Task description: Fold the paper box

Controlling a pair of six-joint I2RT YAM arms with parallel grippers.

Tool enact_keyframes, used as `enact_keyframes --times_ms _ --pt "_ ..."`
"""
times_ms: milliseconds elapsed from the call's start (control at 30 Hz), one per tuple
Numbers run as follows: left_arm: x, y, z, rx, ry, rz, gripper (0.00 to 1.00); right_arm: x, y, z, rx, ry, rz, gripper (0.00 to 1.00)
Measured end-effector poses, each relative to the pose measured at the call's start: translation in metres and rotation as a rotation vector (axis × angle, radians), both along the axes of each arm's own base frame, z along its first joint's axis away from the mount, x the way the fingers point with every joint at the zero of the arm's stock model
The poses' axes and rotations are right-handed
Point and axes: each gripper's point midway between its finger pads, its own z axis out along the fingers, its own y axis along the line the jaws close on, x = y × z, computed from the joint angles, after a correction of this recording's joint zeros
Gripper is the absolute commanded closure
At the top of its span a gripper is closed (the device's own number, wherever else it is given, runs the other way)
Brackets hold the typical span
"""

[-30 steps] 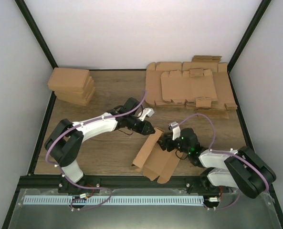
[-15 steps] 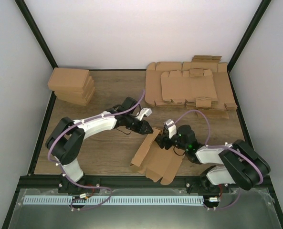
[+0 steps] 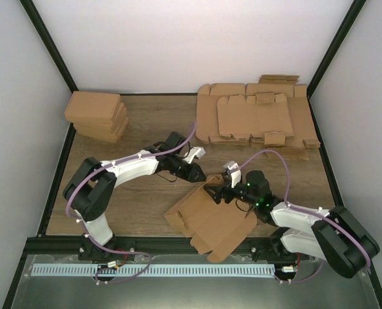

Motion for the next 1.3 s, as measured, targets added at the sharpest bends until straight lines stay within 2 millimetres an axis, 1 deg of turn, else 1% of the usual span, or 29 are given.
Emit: enact_keyframes --times_ms 67,133,200,400,533,667,733,833,933,1000,1133,1300 --pt "-0.001 0.002 -0.005 0.016 0.008 0.001 0.75 -0.001 0.0 0.011 0.028 -0.015 -0.003 0.0" --pt "-0.001 0.003 -0.009 0.03 0.013 0.004 0.75 -0.001 -0.001 0.017 0.047 -0.025 -0.013 0.0" --pt "-0.001 0.004 -0.01 0.038 0.013 0.006 0.75 -0.002 -0.005 0.019 0.057 -0.029 -0.031 0.0" --pt "-0.001 0.005 -0.011 0.047 0.009 0.007 0.75 -0.003 -0.014 0.016 0.064 0.004 -0.088 0.0" --pt "-0.003 0.004 -0.012 0.05 0.011 0.002 0.75 -0.001 -0.021 0.022 0.084 0.01 -0.137 0.0" --pt "-0.007 0.002 -0.012 0.05 0.01 -0.007 0.75 -0.001 -0.026 0.034 0.115 0.005 -0.172 0.0" --pt "-0.008 0.001 -0.012 0.05 0.01 -0.012 0.75 -0.001 -0.03 0.037 0.125 0.009 -0.198 0.05" --pt "-0.01 0.0 -0.012 0.05 0.01 -0.016 0.75 0.004 -0.046 0.031 0.116 0.06 -0.306 0.11" --pt "-0.011 -0.001 -0.012 0.053 0.009 -0.018 0.75 0.008 -0.061 0.023 0.093 0.116 -0.409 0.12" --pt "-0.011 -0.001 -0.012 0.055 0.007 -0.019 0.75 0.008 -0.066 0.021 0.085 0.14 -0.445 0.12" --pt "-0.012 -0.002 -0.012 0.057 0.005 -0.021 0.75 0.006 -0.066 0.019 0.065 0.174 -0.439 0.13" --pt "-0.013 0.0 -0.014 0.07 0.008 -0.018 0.75 0.006 -0.059 0.01 -0.014 0.243 -0.409 0.09"
